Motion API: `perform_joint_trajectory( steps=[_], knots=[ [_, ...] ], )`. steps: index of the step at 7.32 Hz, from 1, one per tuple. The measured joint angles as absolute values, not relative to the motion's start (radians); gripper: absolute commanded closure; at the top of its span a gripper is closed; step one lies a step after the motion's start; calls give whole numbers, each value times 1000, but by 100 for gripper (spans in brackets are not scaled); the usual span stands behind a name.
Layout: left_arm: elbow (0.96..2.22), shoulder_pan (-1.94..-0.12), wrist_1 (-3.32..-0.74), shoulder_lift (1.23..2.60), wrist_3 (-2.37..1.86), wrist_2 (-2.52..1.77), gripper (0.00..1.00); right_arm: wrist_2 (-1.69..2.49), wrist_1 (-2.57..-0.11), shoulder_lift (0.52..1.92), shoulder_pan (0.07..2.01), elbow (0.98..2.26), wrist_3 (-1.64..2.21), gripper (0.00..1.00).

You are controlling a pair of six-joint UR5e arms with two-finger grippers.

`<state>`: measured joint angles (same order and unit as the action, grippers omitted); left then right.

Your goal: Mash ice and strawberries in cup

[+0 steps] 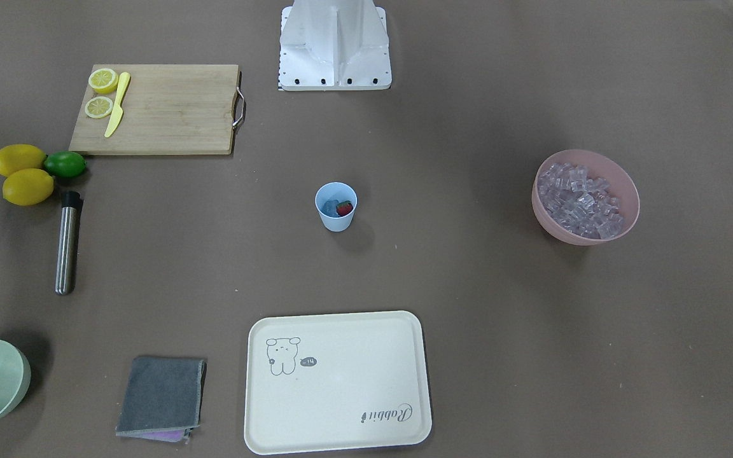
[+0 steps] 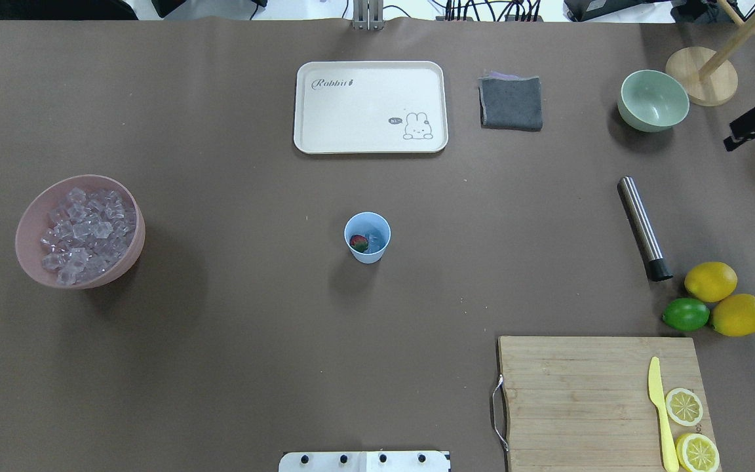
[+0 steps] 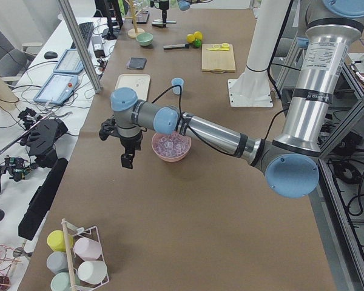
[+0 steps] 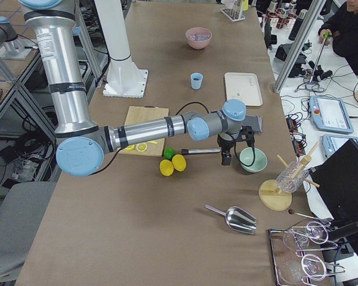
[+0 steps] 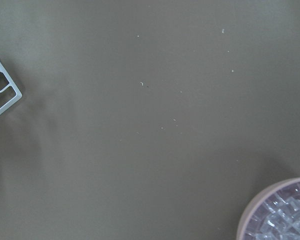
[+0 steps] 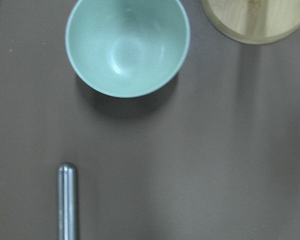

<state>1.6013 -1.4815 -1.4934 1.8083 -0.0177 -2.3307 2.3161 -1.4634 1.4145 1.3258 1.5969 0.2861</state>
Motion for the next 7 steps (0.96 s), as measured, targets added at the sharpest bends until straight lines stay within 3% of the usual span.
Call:
perform_joint_trajectory(
  steps=[2, 7],
  knots=[
    [1542, -1539, -1501, 1790, 23, -2351, 2, 2320, -1495, 1495, 1414, 1598, 125, 0],
    [1538, -1556, -1625, 1667, -45, -2312, 2, 2317, -1499, 1595, 1485, 1636, 3, 0]
  ],
)
